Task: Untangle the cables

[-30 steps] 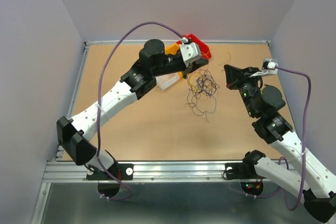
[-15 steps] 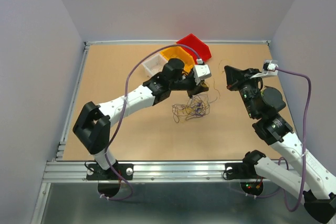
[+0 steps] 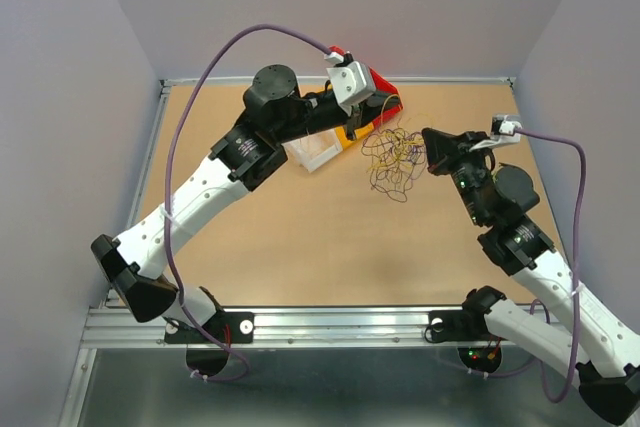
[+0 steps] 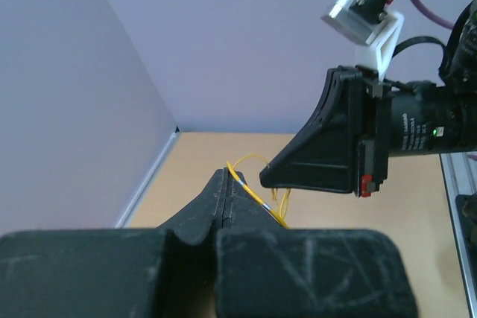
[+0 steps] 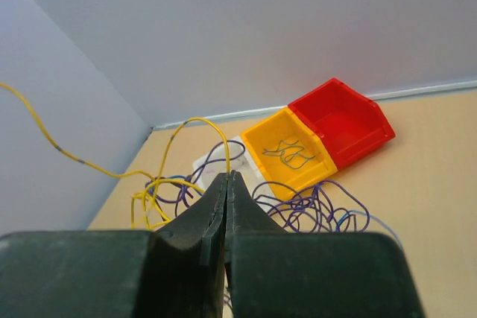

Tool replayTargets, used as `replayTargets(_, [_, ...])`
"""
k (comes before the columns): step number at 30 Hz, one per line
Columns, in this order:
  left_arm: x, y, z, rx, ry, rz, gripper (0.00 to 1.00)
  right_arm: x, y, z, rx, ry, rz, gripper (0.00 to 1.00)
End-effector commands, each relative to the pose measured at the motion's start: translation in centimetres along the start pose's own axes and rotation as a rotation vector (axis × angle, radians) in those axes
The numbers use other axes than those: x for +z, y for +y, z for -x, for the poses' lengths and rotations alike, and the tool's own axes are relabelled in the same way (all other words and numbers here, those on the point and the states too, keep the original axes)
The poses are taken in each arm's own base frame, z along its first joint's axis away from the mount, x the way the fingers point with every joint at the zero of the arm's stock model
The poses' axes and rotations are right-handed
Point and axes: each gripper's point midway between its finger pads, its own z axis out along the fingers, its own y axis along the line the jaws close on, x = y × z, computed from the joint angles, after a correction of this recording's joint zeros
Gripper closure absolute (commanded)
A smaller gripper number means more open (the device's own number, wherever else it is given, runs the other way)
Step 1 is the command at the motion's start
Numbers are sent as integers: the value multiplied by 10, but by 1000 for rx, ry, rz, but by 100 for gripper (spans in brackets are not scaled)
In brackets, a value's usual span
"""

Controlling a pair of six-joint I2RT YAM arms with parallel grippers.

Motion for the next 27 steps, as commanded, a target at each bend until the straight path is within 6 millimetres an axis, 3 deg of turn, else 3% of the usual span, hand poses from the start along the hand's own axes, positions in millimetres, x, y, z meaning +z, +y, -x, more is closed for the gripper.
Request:
replayTargets(1, [4,3,0,-11,13,2,100,1,32,-6,-77,18,192,100])
replayTargets(5, [8,4,-10,-35,49,0,100,-3,58,-12,-121,20,359,99])
replayTargets(8, [9,3,-27,-56,89,2,100,-8,64,-24,-145,25,431,99])
replayTargets(17, [-1,-14,-68,-102,157,-25,100,-8,58,-78,-179,125,496,99])
replayTargets(21, [-11,-22,-80,-114,159,-31,100,-16,62,-83,-177,106,550,97])
replayTargets(27, [-16,-28,-84,-130,161,-35,100,-9,52,-84,-166,101,485,96])
